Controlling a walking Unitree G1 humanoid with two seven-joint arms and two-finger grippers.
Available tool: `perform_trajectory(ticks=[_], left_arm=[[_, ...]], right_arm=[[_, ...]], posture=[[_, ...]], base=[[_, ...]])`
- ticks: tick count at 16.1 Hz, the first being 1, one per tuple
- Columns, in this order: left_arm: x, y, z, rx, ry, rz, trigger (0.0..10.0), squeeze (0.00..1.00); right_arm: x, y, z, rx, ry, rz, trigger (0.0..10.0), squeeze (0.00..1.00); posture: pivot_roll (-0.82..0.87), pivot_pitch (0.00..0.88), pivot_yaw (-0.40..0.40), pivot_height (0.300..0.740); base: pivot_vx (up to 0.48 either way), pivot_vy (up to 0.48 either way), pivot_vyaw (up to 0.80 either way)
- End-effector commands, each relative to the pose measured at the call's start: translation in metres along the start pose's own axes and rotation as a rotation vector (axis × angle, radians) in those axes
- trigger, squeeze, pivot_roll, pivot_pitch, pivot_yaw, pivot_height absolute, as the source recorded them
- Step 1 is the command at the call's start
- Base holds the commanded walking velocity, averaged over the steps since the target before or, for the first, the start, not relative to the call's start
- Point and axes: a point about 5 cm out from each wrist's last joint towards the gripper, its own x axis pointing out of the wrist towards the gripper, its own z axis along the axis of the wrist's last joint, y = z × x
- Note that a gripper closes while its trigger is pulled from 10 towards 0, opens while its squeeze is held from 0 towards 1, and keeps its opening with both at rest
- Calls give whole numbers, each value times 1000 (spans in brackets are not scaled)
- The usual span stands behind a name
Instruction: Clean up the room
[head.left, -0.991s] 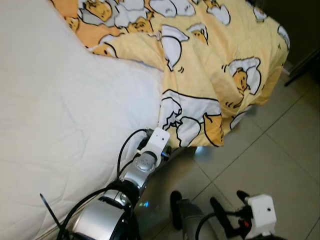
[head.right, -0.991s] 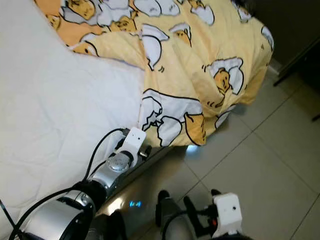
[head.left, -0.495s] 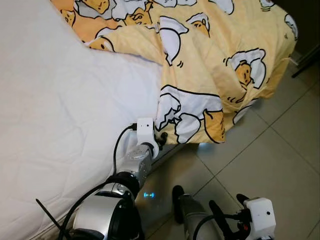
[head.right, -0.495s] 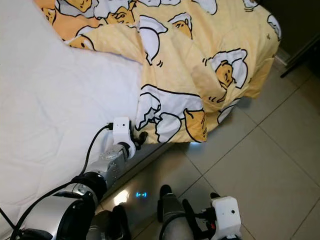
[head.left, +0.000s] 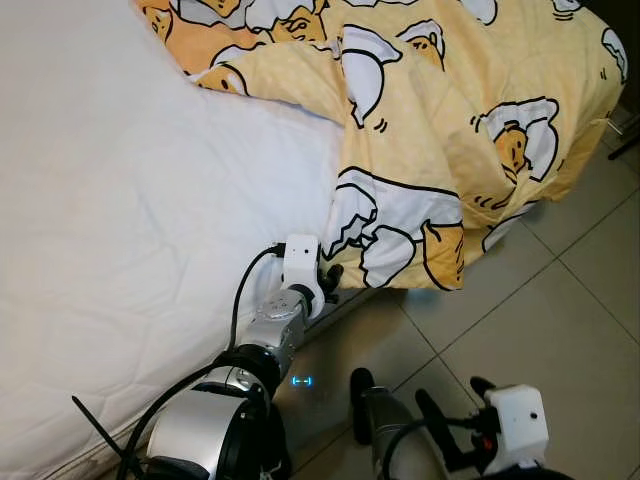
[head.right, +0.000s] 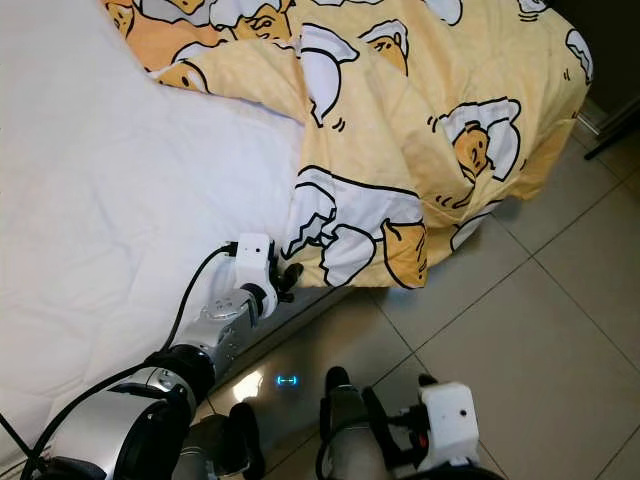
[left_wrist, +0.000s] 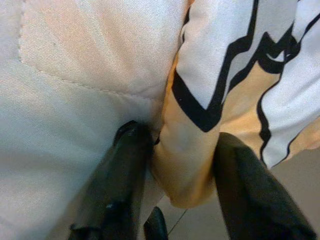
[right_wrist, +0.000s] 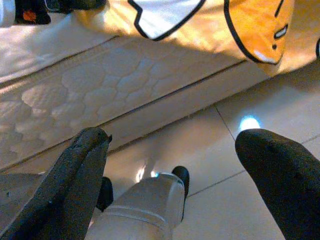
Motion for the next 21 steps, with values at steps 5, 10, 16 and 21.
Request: perform_trajectory(ticks=[5, 10, 16, 21], left_arm=[[-1, -38, -21, 76, 55, -208, 0, 0], [-8, -32, -26, 227, 37, -361, 0, 0], [-19, -28, -21, 372, -1, -660, 0, 0], [-26, -35, -20, 383, 41, -881, 0, 0]], right_arm=[[0, -1, 0, 15, 11, -14, 10000, 0], [-6, -1, 1, 33, 2, 18, 10000, 0], [2, -4, 4, 34, -14, 20, 10000, 0], [13, -8, 8, 28, -28, 49, 10000, 0]], posture=[[-317, 349, -4, 740], [-314, 341, 1, 740], [-309, 299, 11, 740], [-292, 257, 3, 740]], base=[[0, 0, 0], [0, 0, 0], [0, 0, 0], [0, 0, 0]])
